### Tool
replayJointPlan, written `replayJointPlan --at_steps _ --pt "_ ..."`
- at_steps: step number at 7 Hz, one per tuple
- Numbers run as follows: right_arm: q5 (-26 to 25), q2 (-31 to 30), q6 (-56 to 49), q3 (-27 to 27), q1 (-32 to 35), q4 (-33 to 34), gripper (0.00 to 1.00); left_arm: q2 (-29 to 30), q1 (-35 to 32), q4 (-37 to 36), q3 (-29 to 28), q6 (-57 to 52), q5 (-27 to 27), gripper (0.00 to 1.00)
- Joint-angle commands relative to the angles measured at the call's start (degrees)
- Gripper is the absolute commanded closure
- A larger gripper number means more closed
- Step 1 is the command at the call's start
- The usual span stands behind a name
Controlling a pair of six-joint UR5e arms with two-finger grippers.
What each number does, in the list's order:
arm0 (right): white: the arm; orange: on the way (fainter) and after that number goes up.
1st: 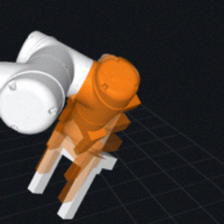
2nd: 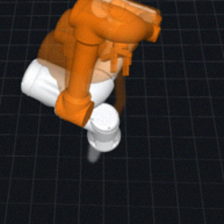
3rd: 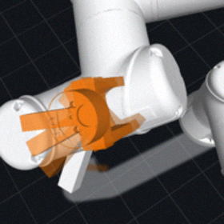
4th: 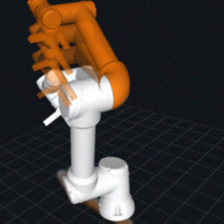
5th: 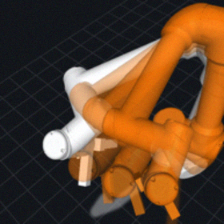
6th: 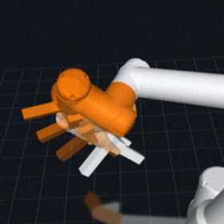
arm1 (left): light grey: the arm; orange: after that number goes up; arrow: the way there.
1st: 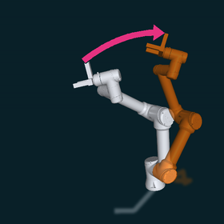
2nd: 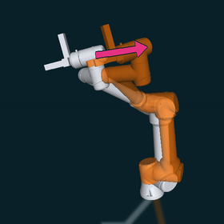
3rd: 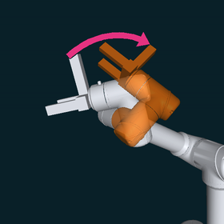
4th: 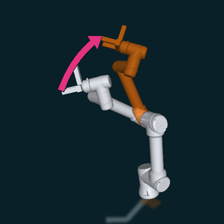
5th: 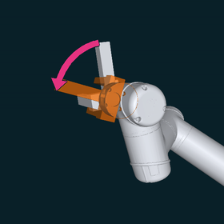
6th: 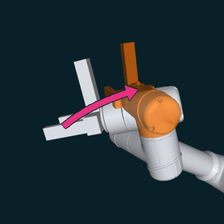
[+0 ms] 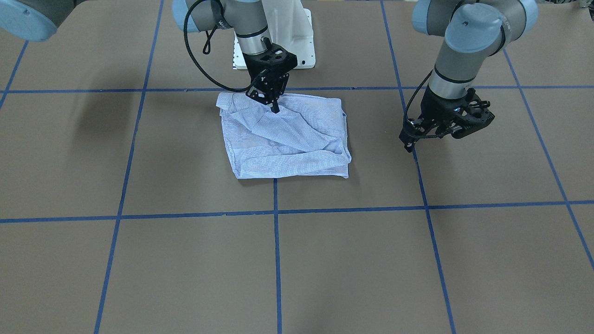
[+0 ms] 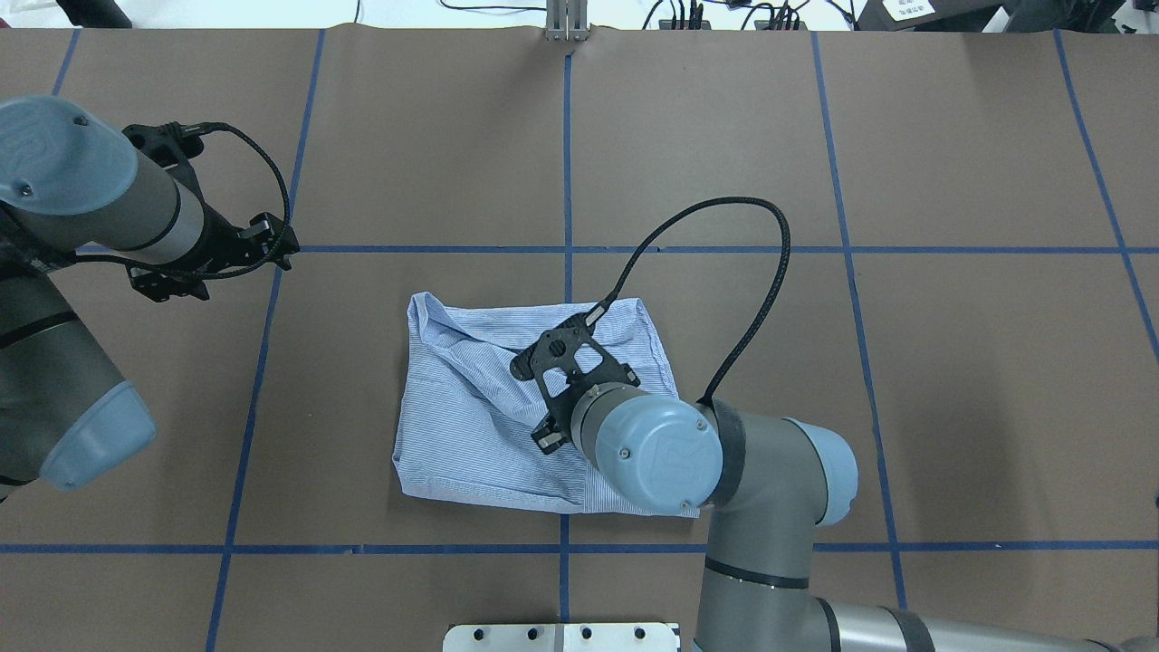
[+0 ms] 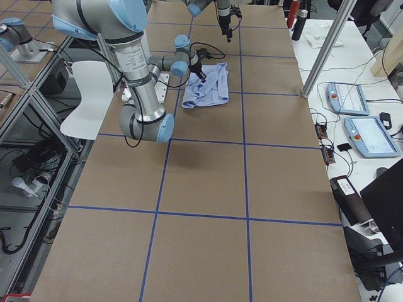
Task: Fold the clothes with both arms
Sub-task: 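Press and drag the right gripper across the folded shirt's top to flatten it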
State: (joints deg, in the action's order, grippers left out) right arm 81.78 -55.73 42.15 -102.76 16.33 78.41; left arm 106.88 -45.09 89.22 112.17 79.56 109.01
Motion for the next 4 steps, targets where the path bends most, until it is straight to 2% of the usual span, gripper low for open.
replayJointPlan --at_steps 1,2,4 --pt "0.75 3.14 -0.31 5.33 4.22 -0.10 1.00 0.69 -0.43 -1.06 0.15 0.06 -0.02 0.00" --pt "1.36 6.30 -0.31 9.47 5.80 -0.10 1.00 2.18 -0.96 -2.72 0.15 0.07 0.06 0.00" --pt "5.91 7.04 -0.75 12.92 10.80 -0.36 1.00 3.51 -0.96 -3.79 0.15 0.07 0.15 0.00"
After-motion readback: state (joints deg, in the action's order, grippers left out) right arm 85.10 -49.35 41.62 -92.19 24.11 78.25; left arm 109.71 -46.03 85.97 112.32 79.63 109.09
